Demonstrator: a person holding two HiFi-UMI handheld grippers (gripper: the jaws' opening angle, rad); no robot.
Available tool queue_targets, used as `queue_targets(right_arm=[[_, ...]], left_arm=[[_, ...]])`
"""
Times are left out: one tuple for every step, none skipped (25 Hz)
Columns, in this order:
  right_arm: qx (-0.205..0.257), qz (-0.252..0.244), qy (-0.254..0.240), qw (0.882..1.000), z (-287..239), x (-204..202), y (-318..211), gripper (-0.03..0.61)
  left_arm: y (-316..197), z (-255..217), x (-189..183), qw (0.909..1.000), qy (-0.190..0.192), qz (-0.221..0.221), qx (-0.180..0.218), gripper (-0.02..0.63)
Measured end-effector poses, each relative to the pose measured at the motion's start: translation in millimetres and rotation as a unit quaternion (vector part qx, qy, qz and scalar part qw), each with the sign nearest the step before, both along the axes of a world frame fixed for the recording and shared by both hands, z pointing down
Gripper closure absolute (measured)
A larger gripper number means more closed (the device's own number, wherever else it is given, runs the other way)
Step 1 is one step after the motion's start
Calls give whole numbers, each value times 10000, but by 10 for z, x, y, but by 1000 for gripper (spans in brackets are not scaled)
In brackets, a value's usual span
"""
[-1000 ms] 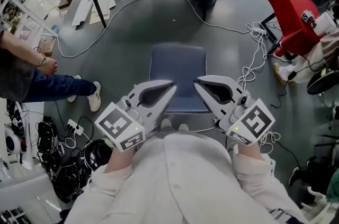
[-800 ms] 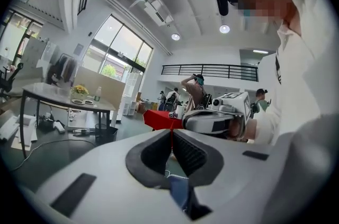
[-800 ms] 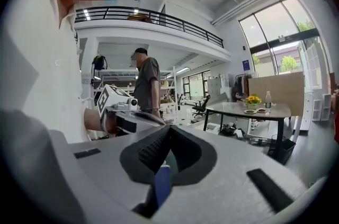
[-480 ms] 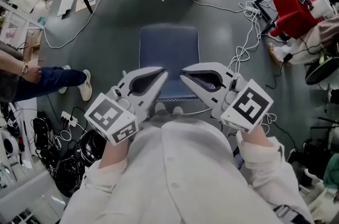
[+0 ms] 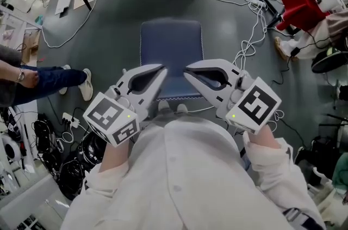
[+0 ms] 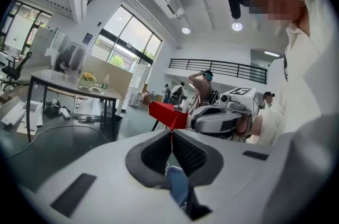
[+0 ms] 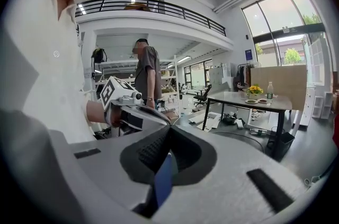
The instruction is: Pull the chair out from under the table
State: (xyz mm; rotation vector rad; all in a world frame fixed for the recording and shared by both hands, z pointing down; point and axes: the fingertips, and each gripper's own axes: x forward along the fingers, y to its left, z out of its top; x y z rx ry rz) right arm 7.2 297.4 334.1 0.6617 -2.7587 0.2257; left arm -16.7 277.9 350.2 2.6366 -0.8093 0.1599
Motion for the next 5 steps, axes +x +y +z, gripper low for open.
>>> queue_targets(right_arm=[[1,21,6,10000,15,16,-7,575],[9,45,0,10000,26,36,-14,575],[22,74,-14,10000,34,60,-19,575],[38,107,-31,9999,41,88,-23,577],[59,141,-48,9999,46,118,-27,577]], left_arm=[[7,14,12,10000,-15,7,-9,595],[17,29,28,10000,-32,15,-17,595],[29,42,48,10000,-48,26,-25,595],[41,55,71,10000,-62,38,-33,595],[53,67,96,10000,-74,52,-41,595]])
